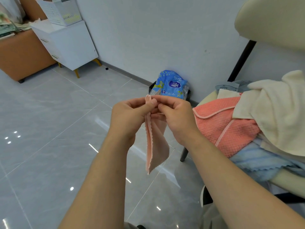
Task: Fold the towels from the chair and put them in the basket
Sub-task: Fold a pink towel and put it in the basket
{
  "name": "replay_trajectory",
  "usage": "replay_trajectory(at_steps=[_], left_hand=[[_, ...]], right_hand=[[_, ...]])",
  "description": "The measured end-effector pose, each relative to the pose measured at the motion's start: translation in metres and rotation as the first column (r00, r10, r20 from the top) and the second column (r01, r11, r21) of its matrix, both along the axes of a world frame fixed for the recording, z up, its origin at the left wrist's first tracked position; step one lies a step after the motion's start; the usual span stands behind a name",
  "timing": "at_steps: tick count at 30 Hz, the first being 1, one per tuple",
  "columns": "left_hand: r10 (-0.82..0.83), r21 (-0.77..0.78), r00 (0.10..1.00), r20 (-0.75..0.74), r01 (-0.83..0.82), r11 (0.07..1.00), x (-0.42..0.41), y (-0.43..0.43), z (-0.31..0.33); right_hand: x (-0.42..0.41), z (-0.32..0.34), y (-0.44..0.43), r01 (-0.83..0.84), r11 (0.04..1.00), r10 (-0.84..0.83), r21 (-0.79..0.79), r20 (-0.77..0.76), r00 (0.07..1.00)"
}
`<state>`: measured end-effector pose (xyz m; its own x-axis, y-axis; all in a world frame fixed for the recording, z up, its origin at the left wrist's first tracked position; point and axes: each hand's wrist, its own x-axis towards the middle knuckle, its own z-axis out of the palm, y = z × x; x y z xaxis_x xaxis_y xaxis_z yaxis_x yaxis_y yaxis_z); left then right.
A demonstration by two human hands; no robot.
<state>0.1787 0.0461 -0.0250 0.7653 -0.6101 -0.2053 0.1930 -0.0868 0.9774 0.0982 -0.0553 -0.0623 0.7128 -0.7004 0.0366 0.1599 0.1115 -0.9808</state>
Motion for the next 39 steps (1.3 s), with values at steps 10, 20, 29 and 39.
replay_trajectory(at_steps=[10, 20, 29, 39], left_hand=[[0.113, 0.117, 0.964, 0.241, -0.144, 0.983, 0.005, -0.003, -0.01], [0.009, 0.258, 0.795, 0.607, -0.208, 0.944, 0.011, -0.002, -0.016], [0.015, 0.255, 0.729, 0.684, -0.259, 0.932, 0.012, -0.001, -0.018], [0.125, 0.226, 0.709, 0.694, -0.379, 0.898, 0.028, 0.007, -0.018]], right_hand=[[-0.001, -0.003, -0.003, -0.094, 0.989, 0.091, 0.115, 0.033, 0.995], [-0.001, -0.039, -0.024, -0.065, 0.926, -0.081, -0.371, -0.365, 0.928], [-0.009, -0.034, -0.026, -0.274, 0.815, -0.057, -0.511, -0.541, 0.839], [-0.017, -0.038, -0.034, -0.643, 0.559, -0.047, -0.523, -0.795, 0.605]])
